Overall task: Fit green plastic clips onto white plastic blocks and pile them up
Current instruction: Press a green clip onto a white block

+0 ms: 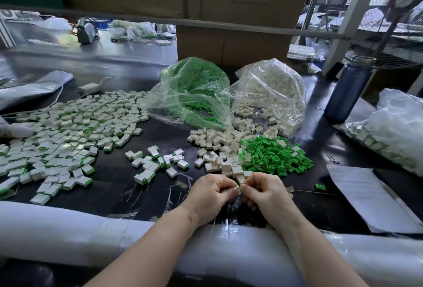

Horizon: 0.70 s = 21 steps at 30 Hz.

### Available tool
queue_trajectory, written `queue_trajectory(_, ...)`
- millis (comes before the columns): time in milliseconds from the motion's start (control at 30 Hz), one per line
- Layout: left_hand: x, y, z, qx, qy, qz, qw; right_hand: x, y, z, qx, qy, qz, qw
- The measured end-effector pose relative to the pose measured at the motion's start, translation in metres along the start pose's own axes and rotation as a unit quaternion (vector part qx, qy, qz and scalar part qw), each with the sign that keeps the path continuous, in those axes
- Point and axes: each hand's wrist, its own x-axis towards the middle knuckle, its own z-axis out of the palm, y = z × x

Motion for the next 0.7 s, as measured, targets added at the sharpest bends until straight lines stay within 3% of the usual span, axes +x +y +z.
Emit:
queue_trajectory(200,0.002,0.0032,0.0014,-0.043,0.033,0.012,0.998,-0.0014,-0.0048,0.0004,0.113,0.046,-0.007,0.992)
queue_trajectory(700,-0.001,0.0079,-0.0007,-0.05,0.049,0.001,0.998,-0.0039,-0.0052,-0.0019,0.137,0.009,-0.042,0.99)
